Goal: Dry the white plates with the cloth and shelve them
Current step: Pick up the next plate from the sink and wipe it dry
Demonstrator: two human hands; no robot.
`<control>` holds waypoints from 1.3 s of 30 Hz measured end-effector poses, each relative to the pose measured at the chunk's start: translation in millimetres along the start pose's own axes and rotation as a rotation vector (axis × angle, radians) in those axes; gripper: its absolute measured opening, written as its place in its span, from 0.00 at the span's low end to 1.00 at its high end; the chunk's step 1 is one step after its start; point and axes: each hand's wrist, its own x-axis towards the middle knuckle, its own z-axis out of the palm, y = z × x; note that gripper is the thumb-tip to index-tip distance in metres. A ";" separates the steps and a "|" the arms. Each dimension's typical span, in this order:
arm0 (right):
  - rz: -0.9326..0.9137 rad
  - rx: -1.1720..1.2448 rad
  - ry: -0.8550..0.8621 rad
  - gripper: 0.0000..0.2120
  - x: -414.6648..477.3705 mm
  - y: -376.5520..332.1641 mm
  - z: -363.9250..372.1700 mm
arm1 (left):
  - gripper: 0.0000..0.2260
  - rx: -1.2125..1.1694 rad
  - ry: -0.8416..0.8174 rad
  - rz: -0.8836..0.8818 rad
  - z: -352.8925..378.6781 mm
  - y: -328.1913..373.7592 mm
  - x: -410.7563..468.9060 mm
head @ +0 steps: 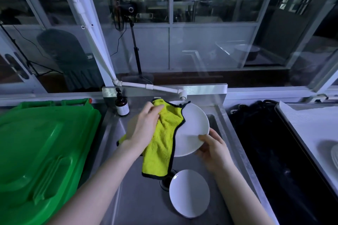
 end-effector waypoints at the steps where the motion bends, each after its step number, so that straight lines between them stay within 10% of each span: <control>1: -0.007 0.005 -0.005 0.15 -0.6 -2.6 -1.9 | 0.17 0.154 0.011 -0.012 -2.6 1.5 2.7; 4: -0.030 0.017 -0.001 0.16 -2.4 -9.0 -7.1 | 0.18 0.467 0.060 0.143 -7.6 10.7 2.1; 9: -0.081 0.050 -0.034 0.16 -6.6 -20.0 -12.7 | 0.16 0.345 -0.097 0.486 11.1 37.5 -27.8; 15: -0.033 -0.009 -0.122 0.14 -17.9 -15.8 -13.6 | 0.21 0.025 -0.334 0.408 36.2 60.5 -32.8; 22: -0.101 -0.055 -0.147 0.17 -24.9 -33.2 -18.1 | 0.25 0.274 -0.244 0.149 28.2 31.6 -8.4; 30: -0.113 -0.070 -0.126 0.19 -24.9 -47.1 -25.7 | 0.24 0.265 -0.475 0.173 44.8 43.1 -49.7; 39: -0.060 -0.080 -0.266 0.20 -36.9 -33.4 -23.4 | 0.27 0.334 -0.284 0.383 52.0 63.7 -1.6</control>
